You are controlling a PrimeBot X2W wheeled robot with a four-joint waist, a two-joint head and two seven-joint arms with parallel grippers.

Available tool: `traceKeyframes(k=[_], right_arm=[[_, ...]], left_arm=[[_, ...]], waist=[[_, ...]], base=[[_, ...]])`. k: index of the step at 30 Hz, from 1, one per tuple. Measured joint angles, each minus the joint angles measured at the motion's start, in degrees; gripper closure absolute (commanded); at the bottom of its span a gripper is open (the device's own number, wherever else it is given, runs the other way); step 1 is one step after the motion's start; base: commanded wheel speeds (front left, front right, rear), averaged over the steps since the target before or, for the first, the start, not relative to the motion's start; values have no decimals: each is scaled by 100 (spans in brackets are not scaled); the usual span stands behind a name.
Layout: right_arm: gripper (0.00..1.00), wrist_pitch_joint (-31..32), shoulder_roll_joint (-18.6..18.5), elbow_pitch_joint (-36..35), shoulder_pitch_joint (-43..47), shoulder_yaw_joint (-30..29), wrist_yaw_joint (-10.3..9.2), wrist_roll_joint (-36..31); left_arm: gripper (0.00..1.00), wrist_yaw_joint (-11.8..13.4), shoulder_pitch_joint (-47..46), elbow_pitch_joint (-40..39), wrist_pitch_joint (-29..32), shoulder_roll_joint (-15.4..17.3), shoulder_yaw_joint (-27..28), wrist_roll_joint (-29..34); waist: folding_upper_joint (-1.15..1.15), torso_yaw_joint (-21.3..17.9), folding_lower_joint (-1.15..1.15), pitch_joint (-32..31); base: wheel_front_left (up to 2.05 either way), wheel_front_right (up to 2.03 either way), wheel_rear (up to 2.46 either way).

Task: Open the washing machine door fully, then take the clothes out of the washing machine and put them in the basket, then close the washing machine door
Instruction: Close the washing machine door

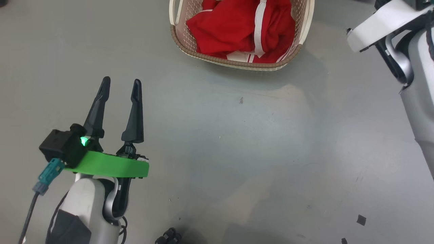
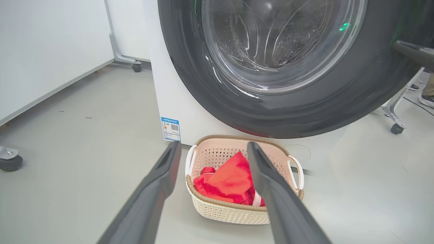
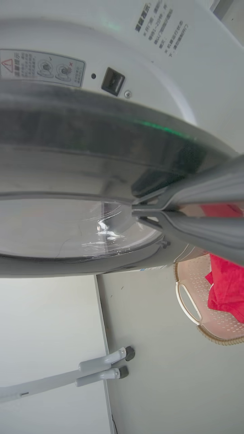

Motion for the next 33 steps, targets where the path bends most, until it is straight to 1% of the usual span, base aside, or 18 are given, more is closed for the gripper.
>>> traceKeyframes(k=[10, 14, 22, 24, 27, 29, 33], right_arm=[[100, 208, -168, 147, -727, -223, -8, 0], [100, 310, -192, 231, -1020, -328, -54, 1], [100, 400, -304, 403, -1583, -420, -60, -26], [100, 402, -343, 452, -1741, -458, -114, -60], [100, 420, -387, 530, -1924, -493, -114, -74], [100, 405, -385, 595, -1976, -544, -116, -71], [100, 402, -334, 679, -2053, -559, -192, -71]], left_arm=[[0, -4, -162, -20, 0, -8, -164, -224], [0, -4, -219, -18, 0, -11, -268, -230], [0, -4, -371, -41, 0, -16, -240, -260], [0, -5, -415, -66, 0, -18, -245, -308], [0, -5, -446, -89, 0, -21, -264, -343], [0, -5, -453, -74, 0, -25, -296, -344], [0, -5, -455, -69, 0, -30, -318, -344]], waist=[[0, 38, 0, 322], [0, 80, 0, 470], [0, 190, 0, 718], [0, 216, 0, 764], [0, 246, 0, 824], [0, 265, 0, 851], [0, 283, 0, 884]], base=[[0, 0, 0], [0, 0, 0], [0, 0, 0], [0, 0, 0], [0, 0, 0], [0, 0, 0], [0, 0, 0]])
